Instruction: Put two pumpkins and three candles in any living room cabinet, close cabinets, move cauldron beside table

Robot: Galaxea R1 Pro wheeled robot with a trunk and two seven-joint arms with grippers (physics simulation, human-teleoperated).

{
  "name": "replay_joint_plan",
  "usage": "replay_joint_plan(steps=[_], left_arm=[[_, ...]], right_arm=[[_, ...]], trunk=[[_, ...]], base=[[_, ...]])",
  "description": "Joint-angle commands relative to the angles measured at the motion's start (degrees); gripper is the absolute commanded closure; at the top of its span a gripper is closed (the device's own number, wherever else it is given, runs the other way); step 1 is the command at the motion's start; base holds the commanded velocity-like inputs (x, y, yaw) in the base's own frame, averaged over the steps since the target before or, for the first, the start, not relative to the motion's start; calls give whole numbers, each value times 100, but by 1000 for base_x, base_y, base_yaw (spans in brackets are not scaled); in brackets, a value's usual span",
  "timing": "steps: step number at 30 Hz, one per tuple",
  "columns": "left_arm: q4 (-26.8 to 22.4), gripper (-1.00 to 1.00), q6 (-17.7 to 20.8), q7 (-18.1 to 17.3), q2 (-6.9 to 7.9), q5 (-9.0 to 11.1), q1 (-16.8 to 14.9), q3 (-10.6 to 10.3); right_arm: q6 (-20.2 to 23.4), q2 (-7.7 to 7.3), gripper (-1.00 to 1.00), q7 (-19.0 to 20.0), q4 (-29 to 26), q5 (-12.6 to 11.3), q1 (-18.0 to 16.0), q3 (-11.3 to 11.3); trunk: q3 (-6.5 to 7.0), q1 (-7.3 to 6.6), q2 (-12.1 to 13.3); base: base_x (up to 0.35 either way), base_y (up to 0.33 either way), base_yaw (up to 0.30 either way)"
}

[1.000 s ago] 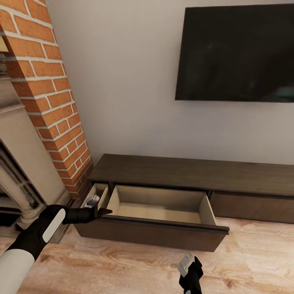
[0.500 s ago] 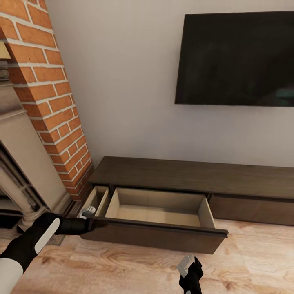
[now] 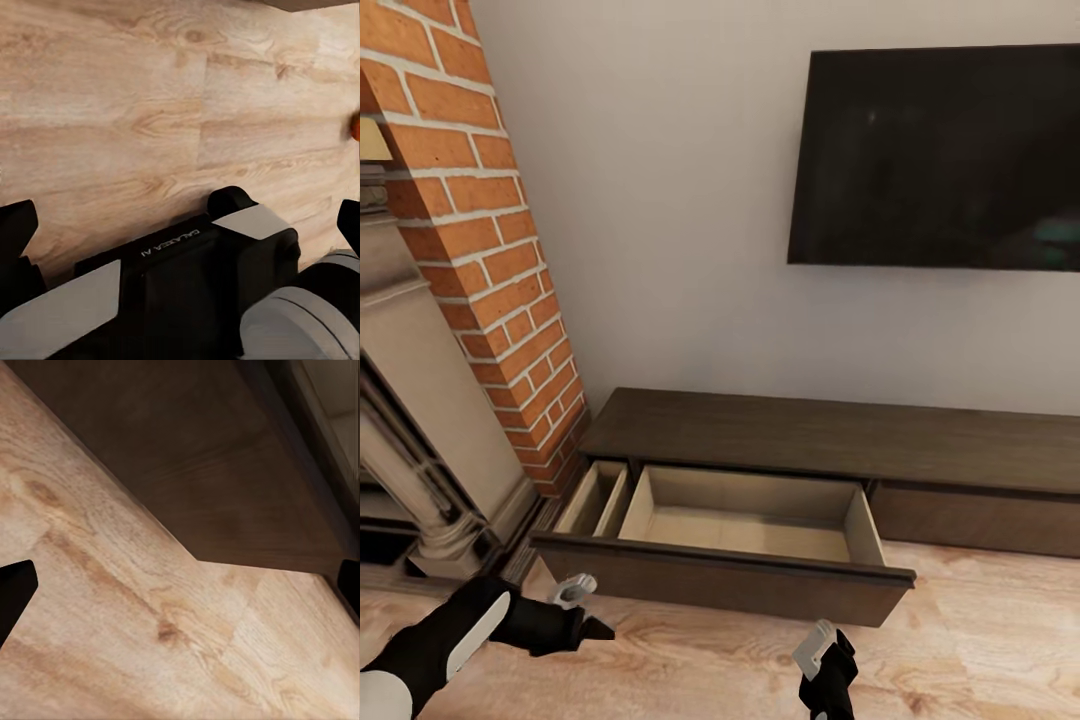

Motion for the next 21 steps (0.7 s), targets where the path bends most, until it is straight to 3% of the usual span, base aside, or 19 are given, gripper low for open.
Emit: replay_joint_plan(steps=[1, 2, 4, 8, 12, 17, 21], left_arm=[[137, -100, -7, 2, -36, 2, 0, -87], [481, -100, -32, 3, -131, -2, 1, -334], [820, -100, -126, 4, -225, -3, 4, -583], [1636, -100, -649, 4, -467, -4, 9, -821], [2539, -100, -1424, 11, -667, -9, 9, -896], [3398, -100, -2112, 46, -732, -12, 11, -910], [4059, -100, -3116, 155, -728, 1, 33, -905]], right_arm=[[-2, 0, -100, 0, 0, 0, 0, 0], [1, 4, -100, 1, 5, 5, 2, 4], [3, 8, -100, 1, 31, 7, 4, 7], [-10, 9, -100, 1, 116, 8, 8, 8], [-18, 9, -100, 33, 194, 8, 9, 8], [-31, 17, -100, 109, 384, 8, 9, 12], [-37, 59, -100, 121, 456, 8, 9, 13]], trunk=[[19, -23, 42], [37, -45, 82], [73, -89, 162], [144, -176, 322], [216, -264, 483], [306, -374, 683], [378, -462, 844]], base=[[0, 0, 0], [0, 0, 0], [0, 0, 0], [0, 0, 0], [0, 0, 0], [0, 0, 86], [0, 0, 252]])
